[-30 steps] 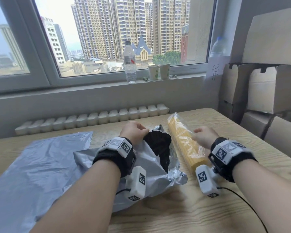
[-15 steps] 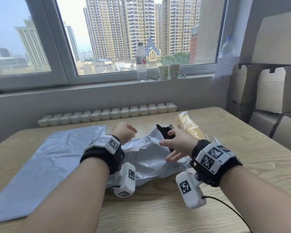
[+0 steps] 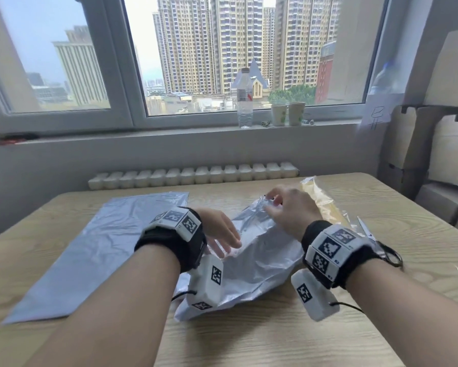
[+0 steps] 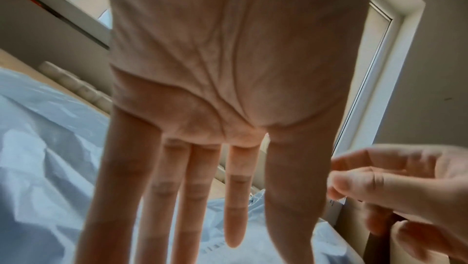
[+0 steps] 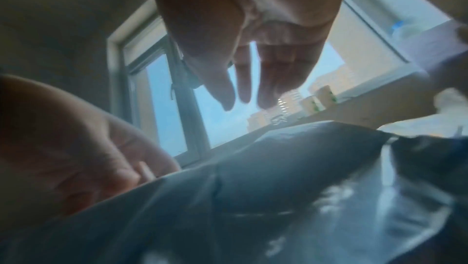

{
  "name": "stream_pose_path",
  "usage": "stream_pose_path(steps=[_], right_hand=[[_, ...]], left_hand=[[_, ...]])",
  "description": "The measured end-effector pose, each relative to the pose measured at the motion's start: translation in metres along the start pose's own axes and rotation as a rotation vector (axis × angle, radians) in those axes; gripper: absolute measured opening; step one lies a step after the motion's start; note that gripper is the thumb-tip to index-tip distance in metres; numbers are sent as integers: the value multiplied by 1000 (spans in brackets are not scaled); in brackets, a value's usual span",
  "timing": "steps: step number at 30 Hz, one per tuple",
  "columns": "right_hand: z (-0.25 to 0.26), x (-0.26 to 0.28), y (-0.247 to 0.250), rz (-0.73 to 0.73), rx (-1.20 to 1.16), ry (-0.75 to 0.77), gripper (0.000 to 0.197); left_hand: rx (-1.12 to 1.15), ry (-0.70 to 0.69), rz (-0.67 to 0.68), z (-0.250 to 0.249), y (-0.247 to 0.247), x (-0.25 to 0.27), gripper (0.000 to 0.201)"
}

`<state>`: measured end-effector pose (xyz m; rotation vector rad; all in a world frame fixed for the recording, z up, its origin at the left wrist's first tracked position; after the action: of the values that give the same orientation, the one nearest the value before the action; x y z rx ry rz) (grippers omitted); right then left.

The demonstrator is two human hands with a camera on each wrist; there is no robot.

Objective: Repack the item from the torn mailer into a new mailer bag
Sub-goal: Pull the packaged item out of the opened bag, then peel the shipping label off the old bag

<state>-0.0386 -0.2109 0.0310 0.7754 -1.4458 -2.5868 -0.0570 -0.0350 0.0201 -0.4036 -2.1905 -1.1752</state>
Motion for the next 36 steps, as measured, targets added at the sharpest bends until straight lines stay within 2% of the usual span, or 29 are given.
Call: stream_pose_path(steps=[2, 5, 8, 10, 14, 17, 20, 23, 26, 28, 30, 32, 33, 36], right_hand=[[14, 7, -16, 192, 50, 79, 33], [10, 15, -41, 512, 124, 20, 32], [-7, 22, -47, 648, 121, -55, 15], [-14, 26, -47, 710, 143, -37, 22], [-19, 26, -44, 708, 164, -8, 25], [-17, 24, -45, 696, 219, 13, 16], [-13, 25, -54, 733, 319, 47, 37], [-15, 25, -61, 750, 390, 80, 48], [-19, 26, -55, 729, 397, 81, 60], [-21, 28, -50, 725, 406, 90, 74], [-21, 30, -47, 738, 422, 97, 85], [-20, 30, -44, 756, 385, 74, 85], [-18, 28, -43, 749, 343, 56, 81], [-2, 14, -32, 582, 284, 126, 73]], left_hand=[[-36, 16, -7, 2, -4, 1, 38], [-96, 7, -47, 5, 0, 2, 36], [-73, -11, -100, 10, 11, 5, 35], [-93, -19, -156, 13, 17, 6, 35], [-325, 1, -402, 19, 16, -6, 48], [-443, 75, -344, 27, 5, -22, 69], [-527, 159, -210, 32, -5, -34, 91], [-498, 225, -302, 43, 0, -44, 101], [-559, 313, -486, 57, 6, -39, 86], [-581, 335, -488, 65, 11, -38, 62], [-548, 352, -418, 70, 14, -38, 51], [-513, 338, -381, 67, 14, -36, 57], [-496, 309, -403, 64, 14, -35, 61], [-342, 117, -569, 49, 23, -26, 63]])
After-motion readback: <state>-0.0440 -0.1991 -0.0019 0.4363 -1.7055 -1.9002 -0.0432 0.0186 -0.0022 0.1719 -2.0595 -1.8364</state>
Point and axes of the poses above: each hand's wrist, its own x-axis away from the middle knuckle, its own y-axis out of the back of the hand, z = x × y, the point moved 3 cm from there along -x, towards the middle knuckle, and after that the axes turned 12 degrees about y, right-handed, at the moved point
